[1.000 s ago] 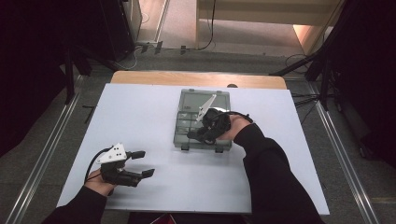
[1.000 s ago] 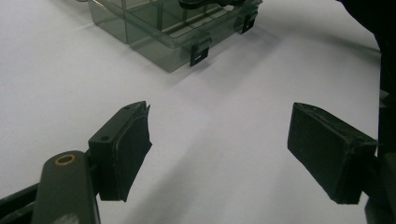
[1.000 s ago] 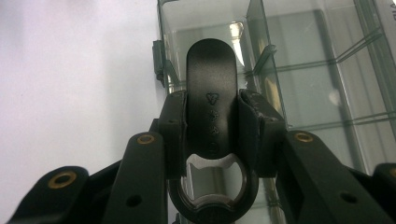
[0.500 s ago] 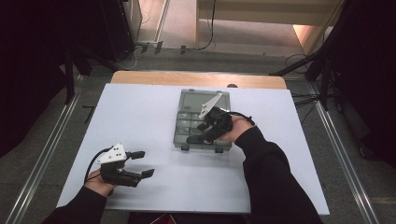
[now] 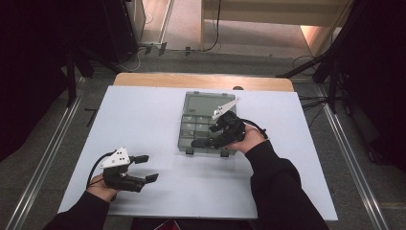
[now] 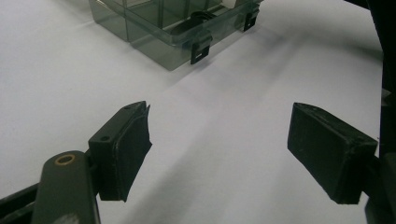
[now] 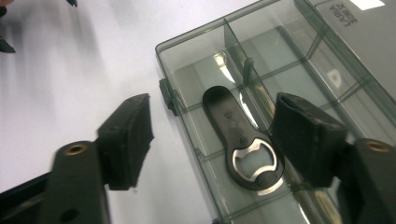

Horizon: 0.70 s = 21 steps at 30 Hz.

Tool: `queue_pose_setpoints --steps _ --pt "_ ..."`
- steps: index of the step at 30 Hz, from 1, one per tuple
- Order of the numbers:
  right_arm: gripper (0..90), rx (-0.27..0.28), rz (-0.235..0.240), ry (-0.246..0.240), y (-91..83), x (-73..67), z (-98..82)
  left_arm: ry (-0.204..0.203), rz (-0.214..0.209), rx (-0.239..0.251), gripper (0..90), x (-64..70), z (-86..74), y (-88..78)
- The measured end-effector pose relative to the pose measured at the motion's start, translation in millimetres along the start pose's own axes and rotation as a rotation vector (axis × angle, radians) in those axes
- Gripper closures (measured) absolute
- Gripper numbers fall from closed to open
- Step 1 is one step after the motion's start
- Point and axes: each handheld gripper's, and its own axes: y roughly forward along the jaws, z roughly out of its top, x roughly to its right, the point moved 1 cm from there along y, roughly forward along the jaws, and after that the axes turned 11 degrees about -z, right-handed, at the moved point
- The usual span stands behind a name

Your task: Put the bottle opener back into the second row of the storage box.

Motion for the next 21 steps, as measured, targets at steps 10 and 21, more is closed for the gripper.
queue_pose_setpoints --steps 10,21 --pt "26.8 0.024 -0.041 0.039 -8.8 -2.3 -16.9 0.000 0.003 0.000 21.1 -0.3 -0.1 0.5" --pt "26.8 0.046 -0.059 0.078 -17.2 -8.0 -37.9 0.001 -0.001 -0.001 21.1 0.0 0.1 -0.1"
